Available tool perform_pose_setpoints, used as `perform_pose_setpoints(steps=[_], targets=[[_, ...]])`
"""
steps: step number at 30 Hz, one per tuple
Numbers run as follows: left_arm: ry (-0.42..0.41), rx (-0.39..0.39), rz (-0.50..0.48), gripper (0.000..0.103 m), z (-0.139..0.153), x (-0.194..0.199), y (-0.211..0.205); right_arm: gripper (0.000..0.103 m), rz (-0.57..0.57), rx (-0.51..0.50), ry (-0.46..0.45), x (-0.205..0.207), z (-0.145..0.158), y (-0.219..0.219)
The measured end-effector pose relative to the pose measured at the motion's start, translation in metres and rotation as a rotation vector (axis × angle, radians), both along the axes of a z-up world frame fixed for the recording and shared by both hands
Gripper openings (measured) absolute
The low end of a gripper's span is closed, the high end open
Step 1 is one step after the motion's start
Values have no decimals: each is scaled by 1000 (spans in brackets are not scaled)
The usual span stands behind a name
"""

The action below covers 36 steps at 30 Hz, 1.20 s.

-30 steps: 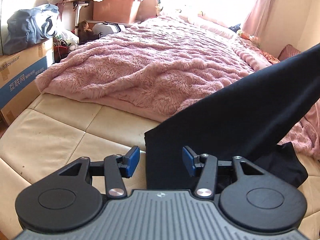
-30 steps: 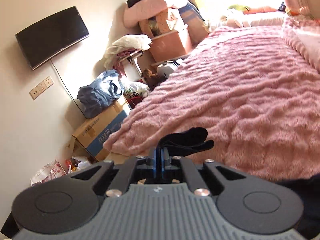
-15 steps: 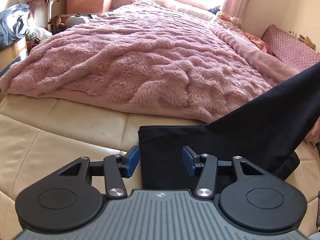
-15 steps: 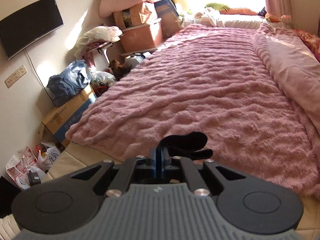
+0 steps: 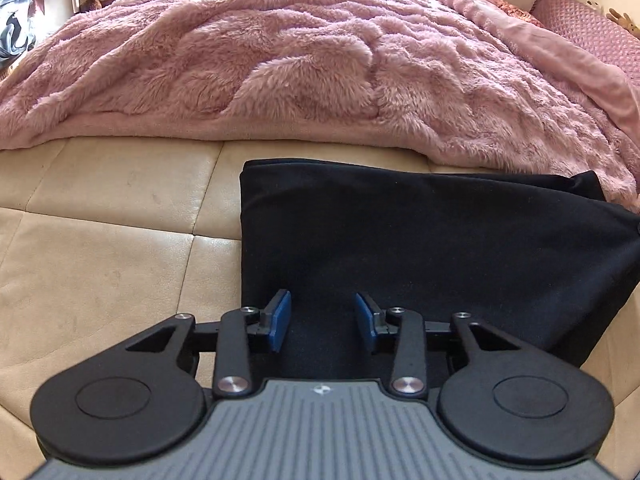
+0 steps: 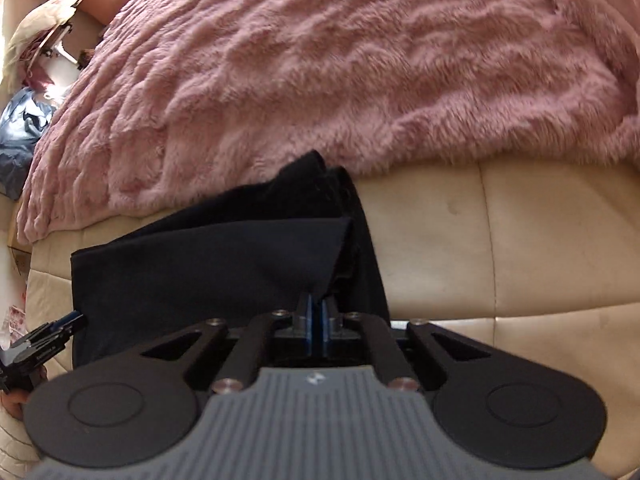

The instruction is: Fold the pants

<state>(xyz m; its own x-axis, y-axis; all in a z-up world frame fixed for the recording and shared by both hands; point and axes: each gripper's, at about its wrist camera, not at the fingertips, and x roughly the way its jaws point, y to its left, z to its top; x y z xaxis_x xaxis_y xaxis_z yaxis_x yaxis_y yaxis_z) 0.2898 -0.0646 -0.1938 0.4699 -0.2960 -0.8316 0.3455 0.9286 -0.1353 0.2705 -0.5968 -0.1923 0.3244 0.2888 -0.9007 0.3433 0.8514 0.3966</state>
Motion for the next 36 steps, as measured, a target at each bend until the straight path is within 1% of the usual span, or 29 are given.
perform_pose_setpoints(steps=[1,2,3,5,6,7,8,9,11,13,15,16,19,21,23,24,25,26,28,30,31,32,33,34,35,36], targets=[[0,-4,3,45,0,0,1,0,5,-4,-16,4,5,2],[1,-10,9,45,0,1,1,0,19,-6,-51,10,16,7],[1,-14,13,44,-1,0,2,0,31,9,-111,16,32,12],[-3,-18,19,43,-1,-1,3,0,60,42,-271,23,75,23],[-3,-20,22,43,-1,-1,3,0,78,32,-342,24,98,30],[-2,-21,25,43,-1,-1,3,0,91,11,-388,28,110,35],[-1,-24,29,43,-2,-2,4,0,90,-17,-389,29,113,35],[-1,-26,33,43,-3,-2,4,0,76,-47,-342,29,103,32],[-6,-28,34,43,-4,-5,4,0,47,-74,-216,26,62,20],[-5,-31,37,43,-4,-6,5,0,22,-82,-120,18,18,10],[-7,-21,35,43,-4,-8,4,0,-6,-68,-77,10,-10,3],[-7,-14,32,43,-3,-8,3,0,-15,-58,-69,6,-18,2],[-7,-29,27,43,3,-5,5,0,-30,-49,-80,2,-26,1],[-38,-35,24,43,11,4,7,0,-24,-59,-85,2,-25,3],[-77,-14,27,45,19,19,9,0,-14,-75,-84,3,-25,6],[-88,-5,30,53,21,28,10,0,-10,-81,-85,3,-23,7],[-88,-6,30,66,21,39,13,0,-7,-86,-87,5,-23,9],[-73,-18,29,70,20,50,15,0,-4,-90,-88,5,-22,9],[-23,-53,26,71,13,69,19,0,1,-101,-91,3,-21,9],[25,-116,45,70,3,84,22,0,2,-110,-96,3,-21,10],[43,-148,66,65,-1,90,25,0,2,-116,-98,3,-21,9],[59,-175,81,55,-5,94,26,0,1,-120,-100,2,-21,9],[74,-201,98,34,-7,98,29,0,1,-129,-103,2,-21,8],[78,-205,119,11,-8,99,30,0,1,-142,-103,3,-21,7],[62,-197,133,8,-7,99,30,0,4,-161,-105,3,-21,7],[49,-187,128,8,-5,97,29,0,9,-183,-115,3,-19,7]])
